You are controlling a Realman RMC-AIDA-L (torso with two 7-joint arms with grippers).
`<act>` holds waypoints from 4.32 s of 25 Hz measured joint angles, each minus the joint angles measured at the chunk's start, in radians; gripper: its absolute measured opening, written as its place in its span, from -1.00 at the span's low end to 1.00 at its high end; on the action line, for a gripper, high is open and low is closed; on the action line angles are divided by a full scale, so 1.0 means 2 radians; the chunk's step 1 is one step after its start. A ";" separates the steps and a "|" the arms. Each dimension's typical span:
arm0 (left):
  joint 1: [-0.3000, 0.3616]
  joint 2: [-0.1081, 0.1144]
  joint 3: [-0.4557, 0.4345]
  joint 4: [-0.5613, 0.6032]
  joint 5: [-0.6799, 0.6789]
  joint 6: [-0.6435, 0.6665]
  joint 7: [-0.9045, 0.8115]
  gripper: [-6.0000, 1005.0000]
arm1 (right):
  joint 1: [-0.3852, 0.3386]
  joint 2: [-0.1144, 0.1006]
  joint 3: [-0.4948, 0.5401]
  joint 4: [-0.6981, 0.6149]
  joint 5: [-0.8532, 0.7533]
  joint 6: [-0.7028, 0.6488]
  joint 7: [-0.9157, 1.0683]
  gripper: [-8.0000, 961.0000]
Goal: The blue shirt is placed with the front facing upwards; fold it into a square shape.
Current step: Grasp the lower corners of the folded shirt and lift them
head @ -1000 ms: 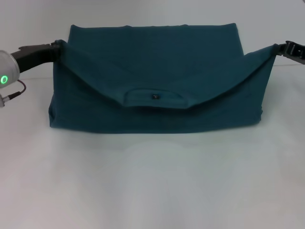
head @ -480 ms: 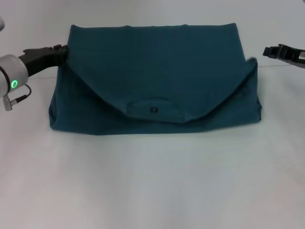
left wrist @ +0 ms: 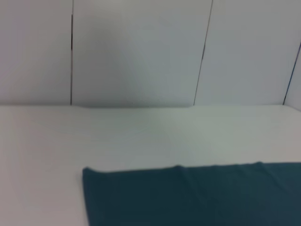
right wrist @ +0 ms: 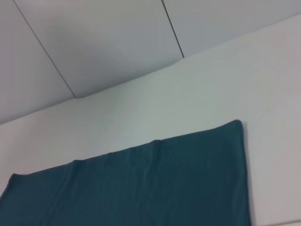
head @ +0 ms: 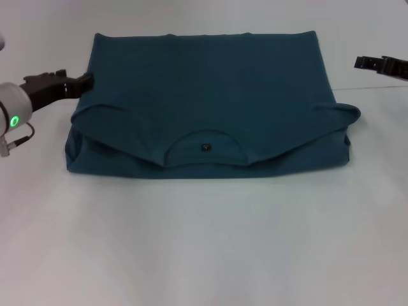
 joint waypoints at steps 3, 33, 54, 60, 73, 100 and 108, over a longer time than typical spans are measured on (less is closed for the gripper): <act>0.023 0.004 0.030 -0.012 0.010 0.014 -0.045 0.06 | -0.019 -0.004 0.001 -0.025 0.000 -0.043 0.004 0.22; 0.069 0.003 0.174 -0.034 0.187 0.012 -0.364 0.36 | -0.073 -0.001 0.001 -0.057 -0.002 -0.121 0.038 0.46; 0.059 0.012 0.173 -0.030 0.182 0.038 -0.350 -0.81 | -0.071 -0.030 -0.006 -0.086 -0.078 -0.199 0.148 0.45; 0.062 0.009 0.169 -0.045 0.181 0.056 -0.343 -0.94 | -0.051 -0.059 -0.034 -0.080 -0.132 -0.234 0.220 0.46; 0.065 0.009 0.170 -0.049 0.180 0.063 -0.338 -0.94 | -0.006 -0.045 -0.057 -0.031 -0.178 -0.192 0.245 0.54; 0.066 0.008 0.169 -0.047 0.178 0.064 -0.331 -0.94 | 0.022 0.014 -0.181 0.004 -0.182 -0.063 0.235 0.58; 0.066 0.008 0.169 -0.051 0.176 0.065 -0.330 -0.94 | 0.017 0.015 -0.205 -0.013 -0.182 -0.074 0.213 0.13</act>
